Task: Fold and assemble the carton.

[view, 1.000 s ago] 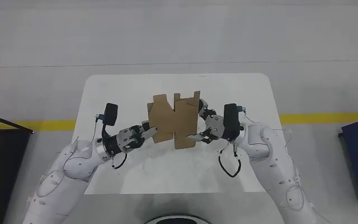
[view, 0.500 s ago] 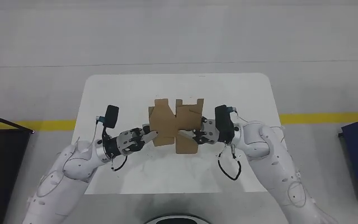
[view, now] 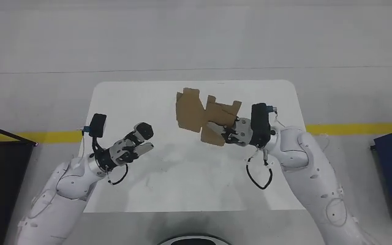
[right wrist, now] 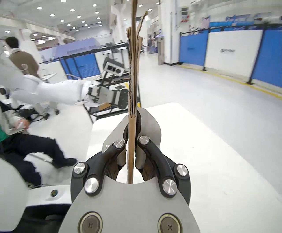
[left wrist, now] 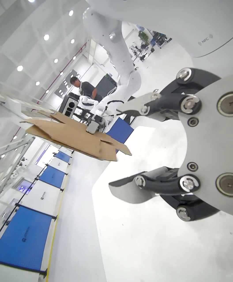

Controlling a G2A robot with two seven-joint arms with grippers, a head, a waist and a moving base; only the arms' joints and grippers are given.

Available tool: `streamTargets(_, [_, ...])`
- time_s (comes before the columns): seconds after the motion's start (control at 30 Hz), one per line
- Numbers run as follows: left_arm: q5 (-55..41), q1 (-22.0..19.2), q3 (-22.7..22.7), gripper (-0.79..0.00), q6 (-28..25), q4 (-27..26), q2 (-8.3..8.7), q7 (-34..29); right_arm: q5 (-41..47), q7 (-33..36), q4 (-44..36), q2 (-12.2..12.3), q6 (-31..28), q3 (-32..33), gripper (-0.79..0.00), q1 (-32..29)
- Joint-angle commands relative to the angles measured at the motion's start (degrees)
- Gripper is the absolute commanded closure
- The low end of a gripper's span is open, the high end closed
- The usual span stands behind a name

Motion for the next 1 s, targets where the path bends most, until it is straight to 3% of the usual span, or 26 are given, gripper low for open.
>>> streamTargets(0.0, [-0.2,1.0,-1.5,-0.785,-0.7,0.7,0.16,1.0,-6.3,-5.2,-1.8,-0.3,5.4,0.1,0.000,-1.7])
streamTargets(0.47, [-0.2,1.1,-1.7,-0.785,-0.9,0.7,0.18,1.1,-6.8,-5.7,-2.0,-0.4,5.7,0.0,0.000,-1.9])
streamTargets(0.5, [-0.2,1.1,-1.7,-0.785,-0.9,0.7,0.18,1.1,-9.6,-5.4,-3.2,-0.3,6.7,0.2,0.000,-1.7])
streamTargets(0.57, [-0.2,1.1,-1.7,-0.785,-0.9,0.7,0.18,1.1,-23.2,-6.2,-7.9,-0.3,13.1,1.1,0.000,-2.2])
streamTargets(0.73, [-0.2,1.1,-1.7,-0.785,-0.9,0.7,0.18,1.1,-51.1,-17.6,-14.1,-0.1,27.4,0.1,0.000,-9.4])
streamTargets(0.8, [-0.2,1.1,-1.7,-0.785,-0.9,0.7,0.18,1.1,-55.9,-20.4,-14.4,-0.1,31.1,-0.4,0.000,-11.3])
streamTargets(0.97, [-0.2,1.1,-1.7,-0.785,-0.9,0.7,0.18,1.1,-56.1,-20.6,-14.3,-0.1,31.5,-0.5,0.000,-11.6])
